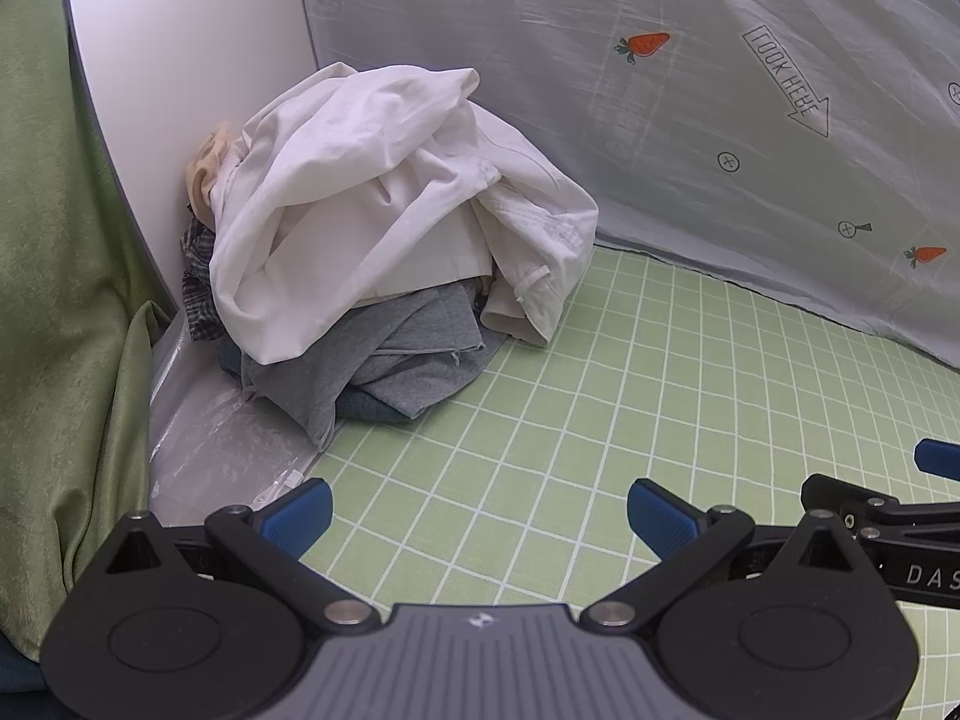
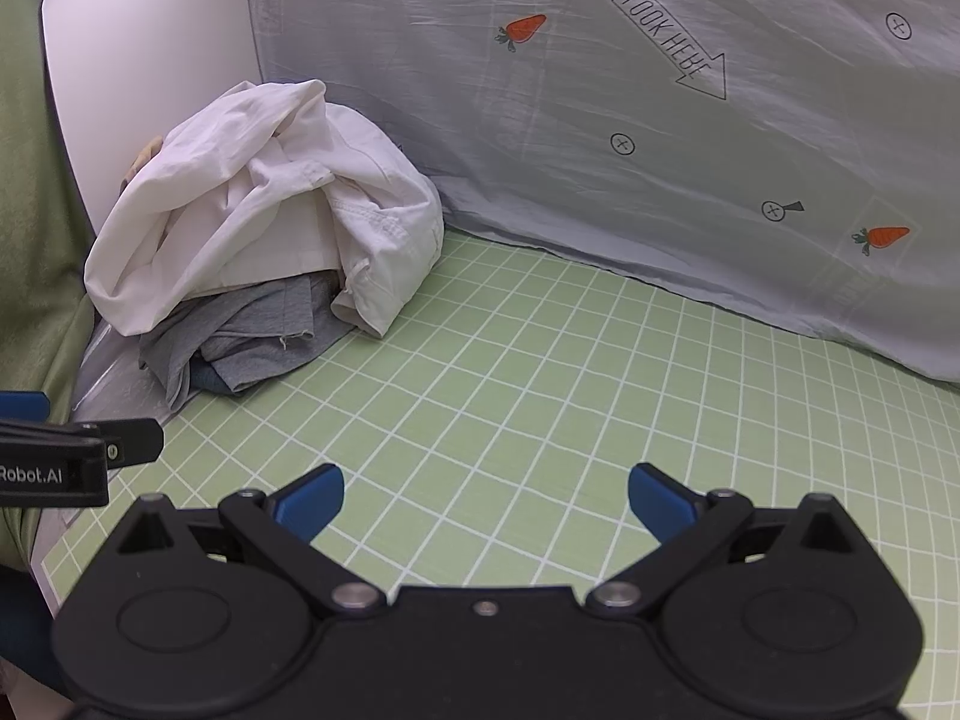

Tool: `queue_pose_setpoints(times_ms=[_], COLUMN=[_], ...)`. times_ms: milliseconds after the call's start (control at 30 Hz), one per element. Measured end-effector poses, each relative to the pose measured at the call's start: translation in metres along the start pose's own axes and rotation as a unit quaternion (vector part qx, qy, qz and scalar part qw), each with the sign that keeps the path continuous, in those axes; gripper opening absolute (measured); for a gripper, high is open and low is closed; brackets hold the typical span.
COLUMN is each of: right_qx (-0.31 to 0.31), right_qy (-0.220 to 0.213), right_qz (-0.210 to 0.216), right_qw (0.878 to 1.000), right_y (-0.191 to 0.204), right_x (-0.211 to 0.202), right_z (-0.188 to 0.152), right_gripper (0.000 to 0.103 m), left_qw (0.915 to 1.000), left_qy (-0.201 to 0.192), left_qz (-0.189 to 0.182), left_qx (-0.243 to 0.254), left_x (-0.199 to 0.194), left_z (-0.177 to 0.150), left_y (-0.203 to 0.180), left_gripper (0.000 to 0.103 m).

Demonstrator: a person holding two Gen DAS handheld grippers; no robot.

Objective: Fold clothes
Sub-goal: 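Move both grippers toward the pile of white and grey clothes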

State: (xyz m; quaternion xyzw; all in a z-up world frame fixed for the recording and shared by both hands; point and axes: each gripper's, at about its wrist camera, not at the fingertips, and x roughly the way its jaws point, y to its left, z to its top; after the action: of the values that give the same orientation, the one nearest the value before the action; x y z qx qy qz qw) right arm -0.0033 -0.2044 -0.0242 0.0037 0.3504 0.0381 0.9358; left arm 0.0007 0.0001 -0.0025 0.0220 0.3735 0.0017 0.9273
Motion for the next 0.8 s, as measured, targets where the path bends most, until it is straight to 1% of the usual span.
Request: queue_pose_setpoints(times_ms=[300,600,800], right_qx=[0.004,0.013,0.016], right_qy=[0.002,0.010,0.020], right_qz=[0.002,0.011,0.013], right_qw=[1.000,1.000,1.000], right_y=[-0.0002,-0.0026,-0.0028], right_x=[-0.0003,0.0033,0.0096], right_z=[0.0005,0.0004,-0.0001], right_gripper=[0.102,0.101,0.101], left_qw=[1.0000,0.9998,0.9992], left_qy=[0.004,0.013,0.025], left_qz=[0.002,0.012,0.030], left_qx=[0.001,-0.004,-0.010], left_x=[0.0005,0.0044,0.0093], left_z=[-0.0002,0.0001,0.0006], left_y=[-0.0004,0.0022,0.0061], left_gripper=[0.103,0.103,0.103])
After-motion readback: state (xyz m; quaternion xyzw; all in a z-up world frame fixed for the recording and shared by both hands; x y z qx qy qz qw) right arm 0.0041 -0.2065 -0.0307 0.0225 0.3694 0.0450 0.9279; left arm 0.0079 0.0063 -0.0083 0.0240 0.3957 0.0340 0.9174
